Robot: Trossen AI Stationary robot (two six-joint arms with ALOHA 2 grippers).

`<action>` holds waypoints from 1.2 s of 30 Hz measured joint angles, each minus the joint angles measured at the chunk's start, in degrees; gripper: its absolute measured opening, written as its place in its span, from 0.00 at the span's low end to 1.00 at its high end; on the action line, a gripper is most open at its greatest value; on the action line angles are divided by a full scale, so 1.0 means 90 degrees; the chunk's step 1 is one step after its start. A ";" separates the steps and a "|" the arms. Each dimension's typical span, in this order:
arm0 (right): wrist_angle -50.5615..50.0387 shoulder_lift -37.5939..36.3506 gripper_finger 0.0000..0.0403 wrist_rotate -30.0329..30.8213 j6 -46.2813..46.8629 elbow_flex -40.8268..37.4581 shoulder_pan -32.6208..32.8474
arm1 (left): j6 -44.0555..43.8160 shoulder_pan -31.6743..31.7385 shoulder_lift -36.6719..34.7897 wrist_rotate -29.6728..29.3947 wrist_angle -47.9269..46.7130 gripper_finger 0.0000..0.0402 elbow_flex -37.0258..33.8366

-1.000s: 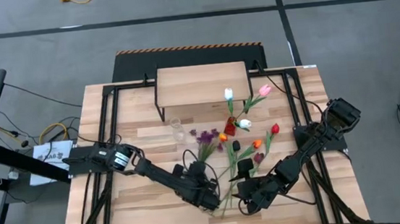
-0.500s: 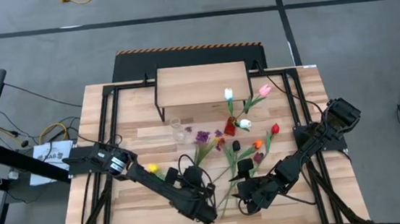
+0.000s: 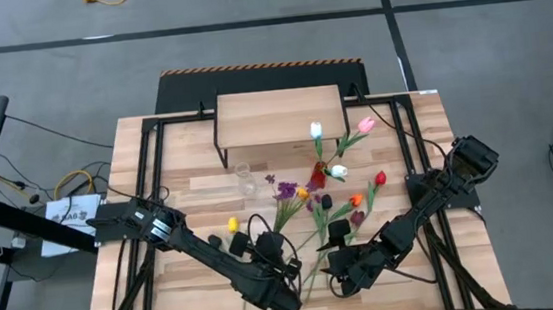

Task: Pick and place flowers into a vace then onto a shelf
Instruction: Put the purple flowers into the red flower vase

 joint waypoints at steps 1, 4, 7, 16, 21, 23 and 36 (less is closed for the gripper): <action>0.0000 0.0000 0.61 0.0000 0.0000 0.0000 0.0000 | 0.0035 -0.0008 0.0000 0.0000 0.0000 0.00 0.0000; 0.0002 0.0000 0.61 -0.0007 0.0000 0.0000 0.0000 | 0.0167 -0.0015 0.0000 0.0093 0.0000 0.00 0.0000; 0.0002 0.0000 0.61 -0.0019 0.0002 0.0000 0.0001 | 0.0391 -0.0040 0.0000 0.0458 0.0000 0.00 0.0000; 0.0007 0.0000 0.61 -0.0061 0.0001 0.0000 0.0009 | 0.0994 -0.0348 -0.0273 0.2406 0.0002 0.00 0.0000; 0.0007 0.0000 0.61 -0.0061 0.0000 0.0000 0.0007 | 0.0792 -0.0705 -0.0790 0.1748 0.0000 0.00 0.0000; 0.0023 0.0000 0.61 -0.0061 0.0000 0.0000 0.0008 | 0.0793 -0.0889 -0.1047 0.1204 0.0002 0.00 0.0000; 0.1625 0.0002 0.61 -0.0022 -0.0668 -0.0002 -0.0035 | 0.2946 -0.2130 -0.2978 -0.4158 0.0006 0.00 -0.0823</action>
